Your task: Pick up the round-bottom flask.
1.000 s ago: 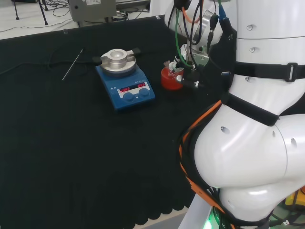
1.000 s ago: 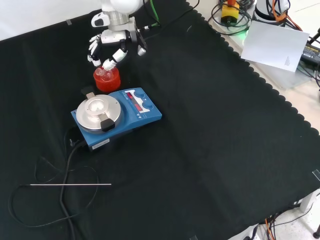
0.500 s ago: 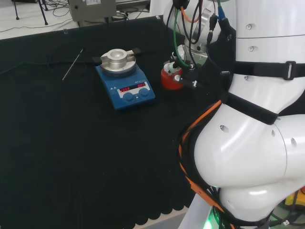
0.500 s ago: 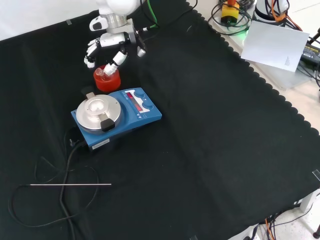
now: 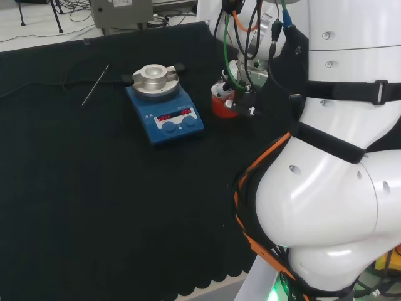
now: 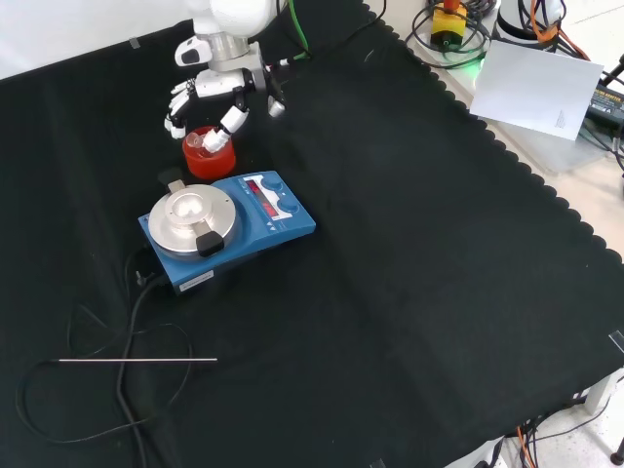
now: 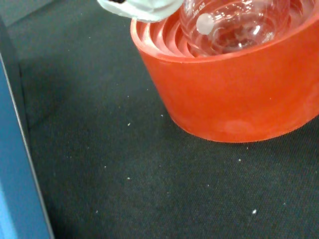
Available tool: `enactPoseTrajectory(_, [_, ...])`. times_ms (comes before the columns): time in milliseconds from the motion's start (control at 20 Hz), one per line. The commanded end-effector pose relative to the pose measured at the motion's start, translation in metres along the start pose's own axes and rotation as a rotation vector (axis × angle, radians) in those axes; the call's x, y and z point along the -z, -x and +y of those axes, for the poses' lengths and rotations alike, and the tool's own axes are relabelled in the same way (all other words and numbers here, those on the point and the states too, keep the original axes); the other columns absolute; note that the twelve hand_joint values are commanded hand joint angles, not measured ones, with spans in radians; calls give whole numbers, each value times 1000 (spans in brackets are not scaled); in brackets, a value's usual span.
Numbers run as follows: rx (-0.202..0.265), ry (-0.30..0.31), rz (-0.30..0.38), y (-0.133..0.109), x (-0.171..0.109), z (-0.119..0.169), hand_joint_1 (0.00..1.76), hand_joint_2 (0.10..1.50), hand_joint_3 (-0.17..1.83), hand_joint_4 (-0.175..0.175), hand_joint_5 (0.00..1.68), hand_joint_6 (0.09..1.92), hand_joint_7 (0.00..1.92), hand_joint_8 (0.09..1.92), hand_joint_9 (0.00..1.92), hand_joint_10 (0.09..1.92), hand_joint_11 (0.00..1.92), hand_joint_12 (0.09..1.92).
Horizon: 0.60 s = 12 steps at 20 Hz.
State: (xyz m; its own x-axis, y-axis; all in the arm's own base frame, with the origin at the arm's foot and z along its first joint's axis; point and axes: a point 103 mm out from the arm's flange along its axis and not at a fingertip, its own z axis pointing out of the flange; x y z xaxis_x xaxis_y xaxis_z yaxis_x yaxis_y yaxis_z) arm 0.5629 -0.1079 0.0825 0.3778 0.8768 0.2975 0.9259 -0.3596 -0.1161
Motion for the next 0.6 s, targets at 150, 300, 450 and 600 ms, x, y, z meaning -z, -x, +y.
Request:
enactPoseTrajectory(150, [-1,-1,11,-3,-9,3,944,955,-175,-34,662,728,453,673,600,650,201,1322])
enactPoseTrajectory(300, [-2,-4,9,-3,-10,4,950,961,-175,-30,693,737,461,672,607,649,205,1322])
enactPoseTrajectory(450, [-7,-4,16,-2,-11,5,955,967,-175,-28,715,741,468,670,614,648,208,1321])
enactPoseTrajectory(600, [-7,2,14,-3,-13,4,960,979,-175,-23,751,733,486,659,625,637,215,1317])
